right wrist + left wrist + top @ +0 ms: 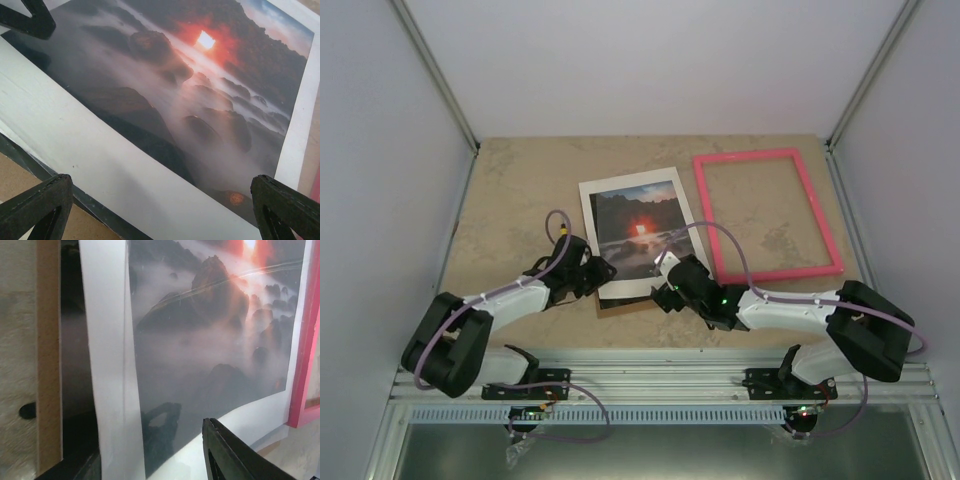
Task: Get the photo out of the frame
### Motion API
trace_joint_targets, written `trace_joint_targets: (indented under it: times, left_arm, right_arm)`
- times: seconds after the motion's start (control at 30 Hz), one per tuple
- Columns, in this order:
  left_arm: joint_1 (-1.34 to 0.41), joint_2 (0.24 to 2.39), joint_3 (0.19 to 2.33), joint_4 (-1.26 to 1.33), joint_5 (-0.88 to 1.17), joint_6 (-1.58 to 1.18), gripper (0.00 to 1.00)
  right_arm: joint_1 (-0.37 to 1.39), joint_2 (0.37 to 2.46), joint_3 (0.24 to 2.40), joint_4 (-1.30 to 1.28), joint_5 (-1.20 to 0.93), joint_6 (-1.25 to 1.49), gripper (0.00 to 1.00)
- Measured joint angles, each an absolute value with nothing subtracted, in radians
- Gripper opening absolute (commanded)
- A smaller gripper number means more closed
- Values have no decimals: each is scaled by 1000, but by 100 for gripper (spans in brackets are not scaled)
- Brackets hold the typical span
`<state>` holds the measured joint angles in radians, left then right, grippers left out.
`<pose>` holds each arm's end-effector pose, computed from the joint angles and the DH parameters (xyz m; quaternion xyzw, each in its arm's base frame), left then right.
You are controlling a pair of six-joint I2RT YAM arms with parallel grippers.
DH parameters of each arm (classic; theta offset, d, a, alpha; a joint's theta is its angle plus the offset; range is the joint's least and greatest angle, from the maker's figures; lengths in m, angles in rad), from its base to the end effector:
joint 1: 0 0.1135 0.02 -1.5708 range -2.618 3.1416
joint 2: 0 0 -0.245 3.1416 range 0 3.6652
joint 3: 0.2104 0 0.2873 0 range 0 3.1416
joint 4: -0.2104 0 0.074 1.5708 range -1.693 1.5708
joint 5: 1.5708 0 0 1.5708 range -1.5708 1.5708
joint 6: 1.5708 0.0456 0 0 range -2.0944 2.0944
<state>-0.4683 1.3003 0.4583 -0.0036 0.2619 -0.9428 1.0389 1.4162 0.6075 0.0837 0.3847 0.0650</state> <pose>0.2309 -0.1300 0.0916 -0.1728 0.9119 -0.3210 0.1885 0.1703 0.2556 0.1167 -0.3495 0.8278 0.0628 0.4344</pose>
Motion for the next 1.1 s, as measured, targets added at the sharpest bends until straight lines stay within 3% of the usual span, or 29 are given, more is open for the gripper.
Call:
trace_joint_targets:
  times: [0.5, 1.1]
  left_arm:
    - [-468, 1451, 598, 51, 294, -939, 38]
    - [-444, 1442, 615, 41, 255, -939, 11]
  right_arm:
    - [1039, 1404, 596, 98, 437, 70, 98]
    - [1039, 1355, 575, 101, 485, 76, 98]
